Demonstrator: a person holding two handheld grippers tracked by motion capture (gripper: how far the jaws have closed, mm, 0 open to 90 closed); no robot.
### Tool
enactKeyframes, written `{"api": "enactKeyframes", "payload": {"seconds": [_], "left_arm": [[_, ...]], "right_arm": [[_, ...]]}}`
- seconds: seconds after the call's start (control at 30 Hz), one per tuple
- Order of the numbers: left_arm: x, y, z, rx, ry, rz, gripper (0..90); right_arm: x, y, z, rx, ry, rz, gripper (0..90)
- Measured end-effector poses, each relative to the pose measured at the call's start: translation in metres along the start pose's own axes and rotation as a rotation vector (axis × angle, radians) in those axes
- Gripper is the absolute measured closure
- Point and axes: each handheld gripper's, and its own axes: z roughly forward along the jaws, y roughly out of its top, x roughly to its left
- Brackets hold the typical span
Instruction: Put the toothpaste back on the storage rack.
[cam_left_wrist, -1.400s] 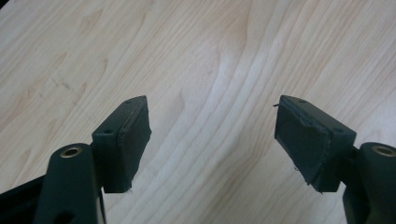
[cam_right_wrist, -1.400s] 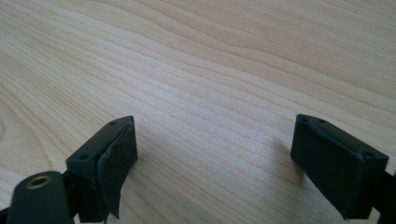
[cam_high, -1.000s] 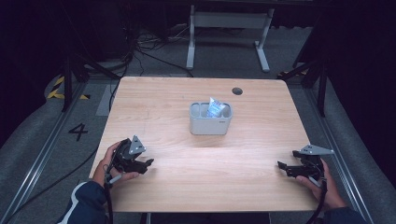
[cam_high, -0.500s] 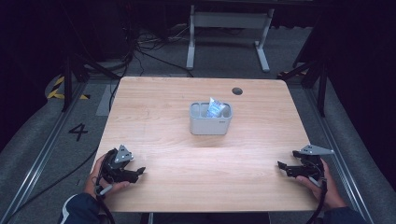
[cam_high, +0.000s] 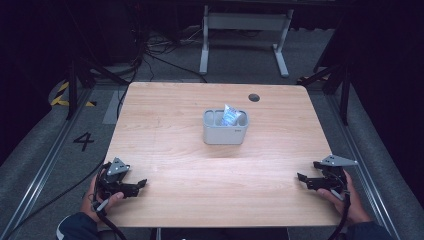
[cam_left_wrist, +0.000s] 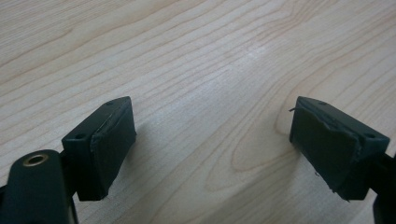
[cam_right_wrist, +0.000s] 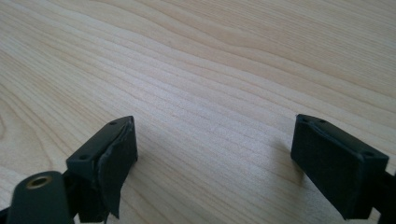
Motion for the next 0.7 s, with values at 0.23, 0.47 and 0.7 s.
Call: {"api": "enactKeyframes", "payload": {"seconds": [0.23, 0.47, 0.7], "left_arm": [[-0.0001, 0.0012, 0.0011, 0.007, 0.0, -0.009, 12.2], [0.0007, 0.0028, 0.0033, 0.012, 0.002, -0.004, 8.3], [0.0004, 0.003, 0.0035, 0.016, 0.004, -0.009, 7.6]], "right_arm": [[0.0001, 0.0001, 0.0001, 0.001, 0.0, -0.001, 14.8], [0.0, 0.0003, 0.0004, 0.0, 0.003, -0.004, 14.8], [0.0, 0.0003, 0.0004, 0.0, 0.003, -0.004, 14.8]]}}
